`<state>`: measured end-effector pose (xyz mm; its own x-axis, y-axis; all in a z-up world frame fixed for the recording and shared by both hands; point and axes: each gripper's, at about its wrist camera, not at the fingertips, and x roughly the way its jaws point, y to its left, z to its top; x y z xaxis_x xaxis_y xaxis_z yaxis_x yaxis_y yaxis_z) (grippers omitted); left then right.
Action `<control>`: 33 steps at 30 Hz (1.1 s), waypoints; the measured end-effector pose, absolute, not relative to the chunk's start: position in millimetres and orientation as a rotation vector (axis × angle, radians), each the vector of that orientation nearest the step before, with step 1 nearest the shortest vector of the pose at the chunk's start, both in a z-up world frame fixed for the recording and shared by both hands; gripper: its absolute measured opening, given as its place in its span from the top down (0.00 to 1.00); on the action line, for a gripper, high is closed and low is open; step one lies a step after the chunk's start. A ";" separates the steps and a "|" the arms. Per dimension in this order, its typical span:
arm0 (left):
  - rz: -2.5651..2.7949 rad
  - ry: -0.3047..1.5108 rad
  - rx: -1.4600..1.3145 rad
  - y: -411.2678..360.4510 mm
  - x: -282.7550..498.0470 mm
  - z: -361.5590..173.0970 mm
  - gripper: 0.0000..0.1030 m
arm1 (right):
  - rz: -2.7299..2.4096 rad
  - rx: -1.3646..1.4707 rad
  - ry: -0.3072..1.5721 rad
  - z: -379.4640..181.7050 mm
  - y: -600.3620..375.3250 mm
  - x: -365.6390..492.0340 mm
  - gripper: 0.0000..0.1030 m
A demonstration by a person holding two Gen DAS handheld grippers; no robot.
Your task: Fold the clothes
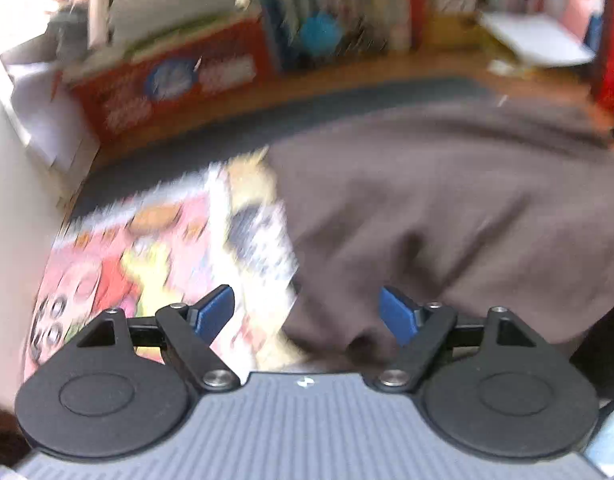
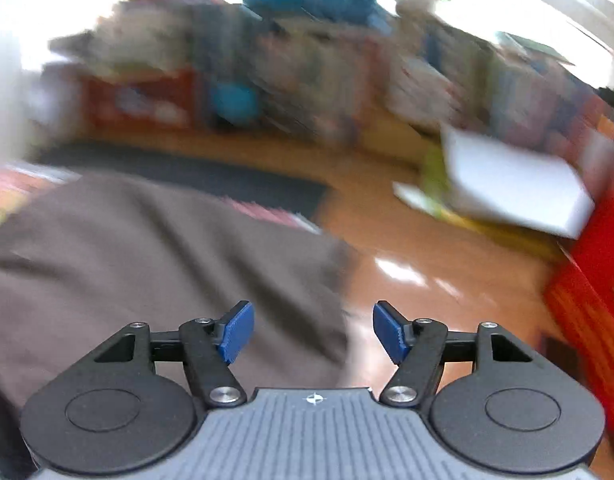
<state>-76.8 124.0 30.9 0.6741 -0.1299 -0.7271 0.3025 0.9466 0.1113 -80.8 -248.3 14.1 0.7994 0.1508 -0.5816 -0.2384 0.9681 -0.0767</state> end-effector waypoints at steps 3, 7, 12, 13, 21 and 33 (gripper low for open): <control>-0.378 0.750 0.231 100.8 -80.6 38.1 0.21 | 0.479 -0.225 0.525 16.8 -198.5 -80.3 0.35; -0.522 0.769 0.285 74.3 -88.6 26.5 0.21 | 0.740 -0.384 0.463 10.4 -130.8 -69.4 0.45; -0.651 0.743 0.307 66.9 -97.1 17.6 0.21 | 0.898 -0.423 0.527 4.9 -99.4 -42.9 0.75; -0.653 0.757 0.307 66.8 -94.2 13.3 0.21 | 0.919 -0.446 0.550 2.6 -93.2 -38.9 0.75; -0.658 0.833 0.252 74.4 -79.8 -5.7 0.21 | 1.034 -0.630 0.606 -15.4 -54.4 -45.3 0.74; -0.691 0.815 0.237 80.6 -82.2 -3.7 0.18 | 1.041 -0.649 0.701 -27.9 -42.3 -39.7 0.93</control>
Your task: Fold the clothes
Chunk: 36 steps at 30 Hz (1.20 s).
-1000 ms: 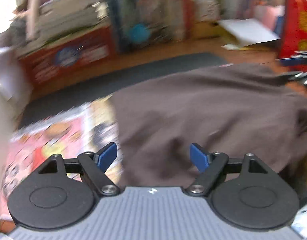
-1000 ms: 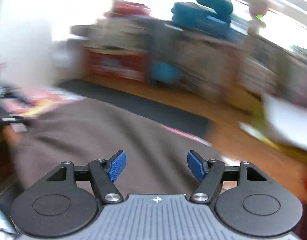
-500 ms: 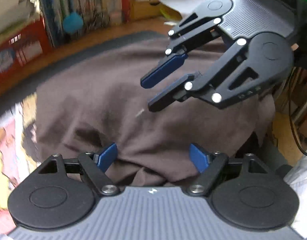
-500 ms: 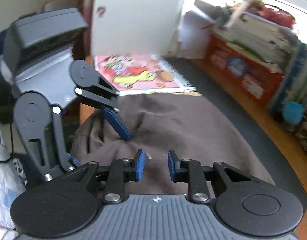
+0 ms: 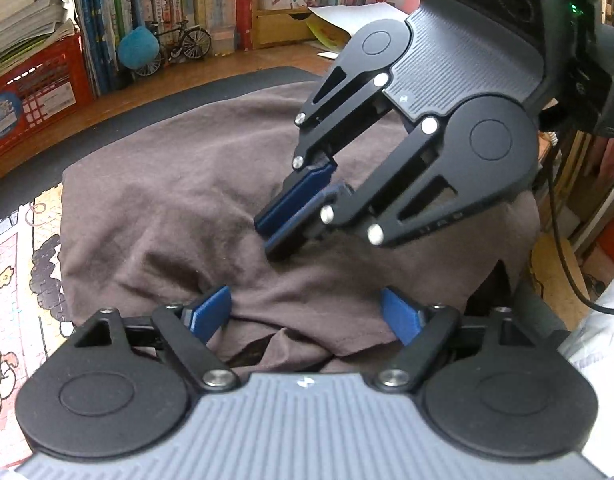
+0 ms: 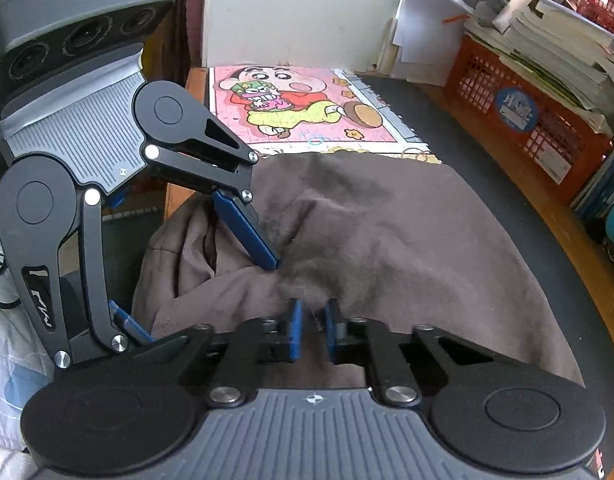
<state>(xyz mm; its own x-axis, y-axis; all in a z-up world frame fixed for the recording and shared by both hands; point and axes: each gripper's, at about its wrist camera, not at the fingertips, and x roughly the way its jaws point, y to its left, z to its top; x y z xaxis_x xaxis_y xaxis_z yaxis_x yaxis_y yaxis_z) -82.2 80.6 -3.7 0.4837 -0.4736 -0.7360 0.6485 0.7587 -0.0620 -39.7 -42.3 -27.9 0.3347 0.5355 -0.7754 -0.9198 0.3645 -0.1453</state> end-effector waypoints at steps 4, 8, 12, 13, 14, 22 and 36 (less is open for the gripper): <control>-0.693 0.811 0.236 80.6 -81.5 -4.3 0.17 | 1.012 -0.653 0.700 -27.4 -43.3 -43.5 0.95; -0.693 0.809 0.235 81.2 -80.8 -4.5 0.16 | 0.987 -0.656 0.659 -20.8 -46.1 -50.3 0.95; -0.692 0.808 0.235 81.2 -81.9 -4.2 0.16 | 0.961 -0.615 0.628 -4.5 -55.9 -50.3 0.95; -0.691 0.807 0.234 81.2 -82.1 -4.2 0.16 | 0.955 -0.598 0.625 0.1 -59.0 -49.4 0.95; -0.690 0.806 0.234 81.3 -82.4 -4.2 0.16 | 0.950 -0.576 0.622 4.7 -62.5 -48.2 0.95; -0.688 0.800 0.230 80.5 -84.0 -5.1 0.14 | 0.978 -0.629 0.633 -4.3 -55.9 -52.2 0.34; -0.702 0.788 0.216 84.4 -84.3 -5.1 0.13 | 0.989 -0.560 0.812 -25.2 -32.7 -26.5 0.85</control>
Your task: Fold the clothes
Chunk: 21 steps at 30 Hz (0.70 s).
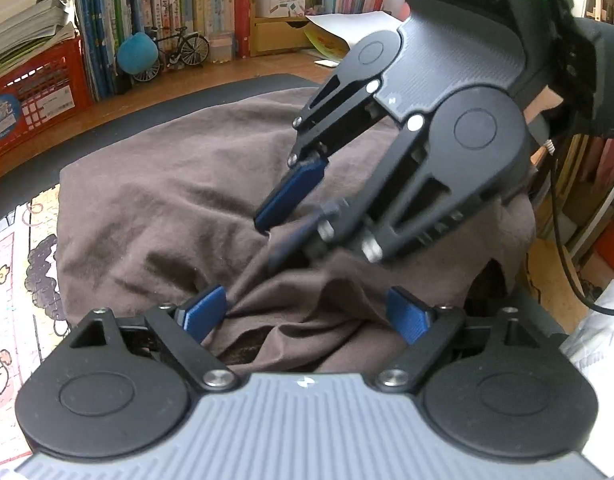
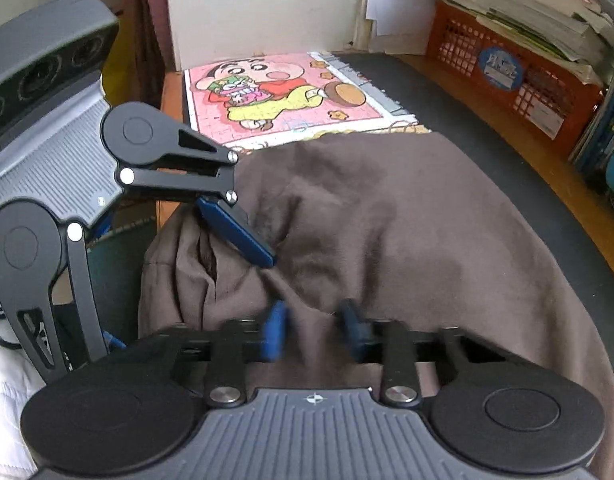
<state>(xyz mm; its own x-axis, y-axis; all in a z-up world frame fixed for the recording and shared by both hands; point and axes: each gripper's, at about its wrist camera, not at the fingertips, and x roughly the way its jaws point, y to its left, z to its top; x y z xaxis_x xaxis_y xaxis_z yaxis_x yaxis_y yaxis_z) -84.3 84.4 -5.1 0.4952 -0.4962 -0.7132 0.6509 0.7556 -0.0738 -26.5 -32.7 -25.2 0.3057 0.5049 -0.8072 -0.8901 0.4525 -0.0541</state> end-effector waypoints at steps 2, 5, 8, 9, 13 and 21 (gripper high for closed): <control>-0.704 0.786 0.215 85.3 -84.2 -5.3 0.13 | 0.997 -0.567 0.811 -22.8 -31.4 -29.5 0.90; -0.708 0.784 0.211 86.6 -84.2 -5.5 0.13 | 1.024 -0.623 0.787 -19.0 -29.7 -41.9 0.91; -0.712 0.783 0.209 88.2 -83.8 -5.3 0.13 | 1.124 -0.660 0.775 -11.7 -32.4 -57.1 0.91; -0.712 0.783 0.211 88.2 -83.9 -5.1 0.13 | 1.158 -0.668 0.781 -9.9 -33.8 -61.3 0.91; -0.708 0.794 0.222 89.1 -86.0 -2.6 0.13 | 1.217 -0.588 0.817 -3.1 -43.9 -61.5 0.88; -0.678 0.791 0.268 97.5 -108.5 10.4 0.13 | 1.022 -0.619 0.705 -6.1 -32.7 -42.1 0.67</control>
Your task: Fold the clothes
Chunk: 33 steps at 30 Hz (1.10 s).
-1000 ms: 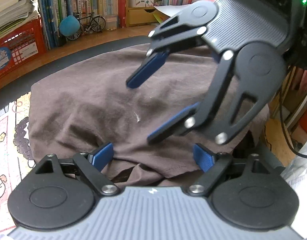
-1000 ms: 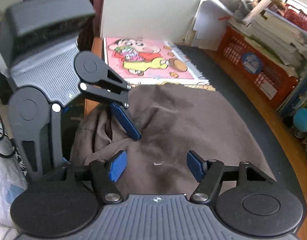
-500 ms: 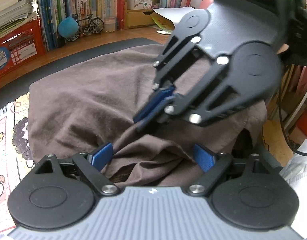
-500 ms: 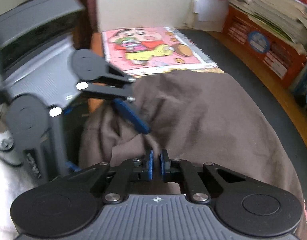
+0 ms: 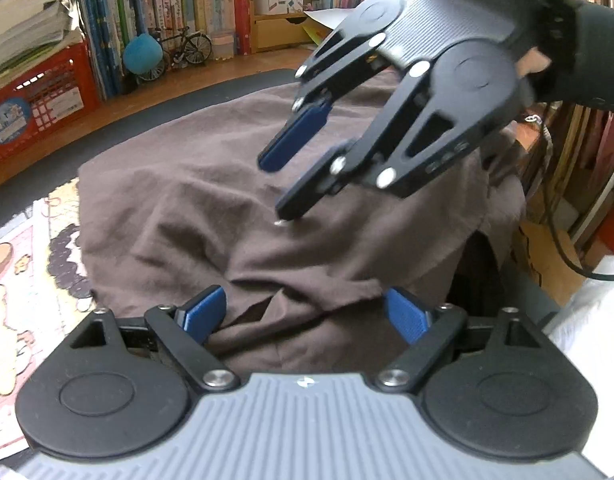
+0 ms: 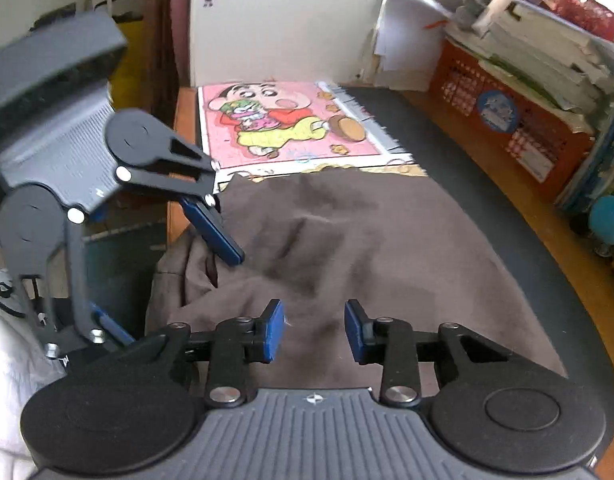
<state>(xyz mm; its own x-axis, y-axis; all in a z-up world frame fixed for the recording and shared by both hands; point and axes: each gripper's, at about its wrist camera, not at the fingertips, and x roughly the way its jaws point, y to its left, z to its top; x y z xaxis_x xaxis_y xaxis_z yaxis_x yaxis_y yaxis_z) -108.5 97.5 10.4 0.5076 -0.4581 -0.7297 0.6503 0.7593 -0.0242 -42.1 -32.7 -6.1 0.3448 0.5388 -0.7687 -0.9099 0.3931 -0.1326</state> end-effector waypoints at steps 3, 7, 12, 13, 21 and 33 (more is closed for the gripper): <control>-0.655 0.747 0.286 104.3 -113.6 23.1 0.13 | 1.065 -0.673 0.750 -21.0 -20.4 -45.9 0.91; -0.699 0.655 0.248 118.2 -105.4 42.9 0.13 | 1.147 -0.698 0.764 -23.3 -17.2 -62.9 0.96; -0.792 0.728 0.198 115.7 -79.4 25.0 0.13 | 1.415 -0.598 0.878 -12.1 -31.6 -77.2 0.95; -0.792 0.765 0.210 113.0 -76.7 17.2 0.13 | 1.428 -0.572 0.890 -10.6 -36.2 -76.8 0.92; -0.747 0.757 0.216 140.2 -100.4 24.4 0.17 | 1.255 -0.443 0.797 0.3 -61.2 -52.1 0.52; -0.605 0.573 0.191 164.2 -85.7 75.0 0.13 | 1.435 -0.391 0.857 -16.1 -52.0 -84.1 0.39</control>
<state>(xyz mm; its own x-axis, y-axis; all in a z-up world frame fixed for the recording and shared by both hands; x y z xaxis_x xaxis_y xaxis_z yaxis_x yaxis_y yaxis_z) -85.7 164.2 75.0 0.6737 -0.4825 -0.5597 0.5851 0.8109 0.0053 -84.1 -52.0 -16.1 -0.0856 0.6971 -0.7118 -0.9573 0.1404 0.2526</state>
